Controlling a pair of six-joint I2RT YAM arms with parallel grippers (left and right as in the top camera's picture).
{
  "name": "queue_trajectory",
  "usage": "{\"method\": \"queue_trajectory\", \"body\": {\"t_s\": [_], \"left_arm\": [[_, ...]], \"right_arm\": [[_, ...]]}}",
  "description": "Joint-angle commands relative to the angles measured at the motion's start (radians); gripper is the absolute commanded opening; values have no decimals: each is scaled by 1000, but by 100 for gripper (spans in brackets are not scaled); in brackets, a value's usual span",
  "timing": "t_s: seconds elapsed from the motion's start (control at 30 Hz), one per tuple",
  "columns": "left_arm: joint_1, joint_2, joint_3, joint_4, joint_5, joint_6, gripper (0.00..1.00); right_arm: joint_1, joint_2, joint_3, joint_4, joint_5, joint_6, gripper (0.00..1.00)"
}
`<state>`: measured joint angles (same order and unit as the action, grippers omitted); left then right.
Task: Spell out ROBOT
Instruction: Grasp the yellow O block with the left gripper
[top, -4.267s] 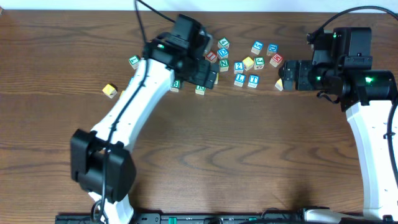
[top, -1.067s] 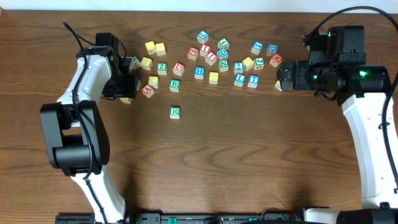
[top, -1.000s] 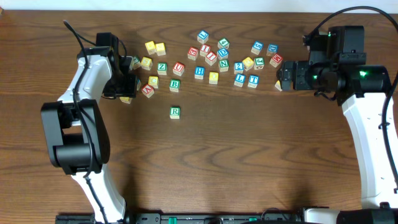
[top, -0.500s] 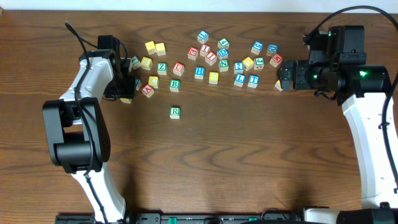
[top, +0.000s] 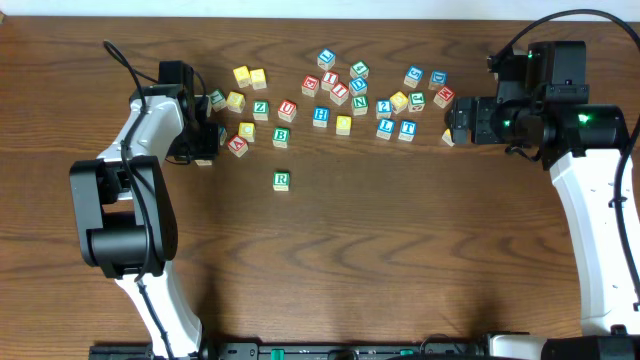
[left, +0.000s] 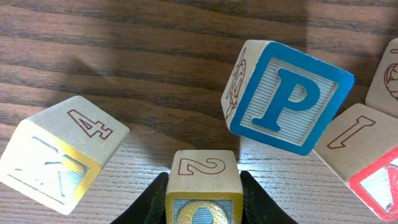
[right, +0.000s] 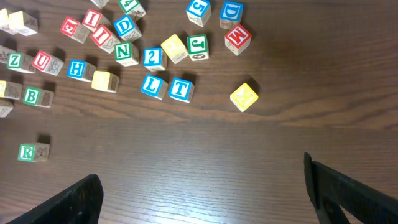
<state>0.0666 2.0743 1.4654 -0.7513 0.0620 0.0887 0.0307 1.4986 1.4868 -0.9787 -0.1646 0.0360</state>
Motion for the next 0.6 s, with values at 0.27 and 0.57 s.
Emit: {"method": "queue_trajectory", "body": {"t_s": [0.27,0.57], "left_arm": [[-326,-351,5,-44,6,-247,29],[-658,-144,5,-41,-82,-396,28]], "right_arm": [[10,5,14,-1,-3,-7,99],[10,5,14,-10,-3,-7,99]]}}
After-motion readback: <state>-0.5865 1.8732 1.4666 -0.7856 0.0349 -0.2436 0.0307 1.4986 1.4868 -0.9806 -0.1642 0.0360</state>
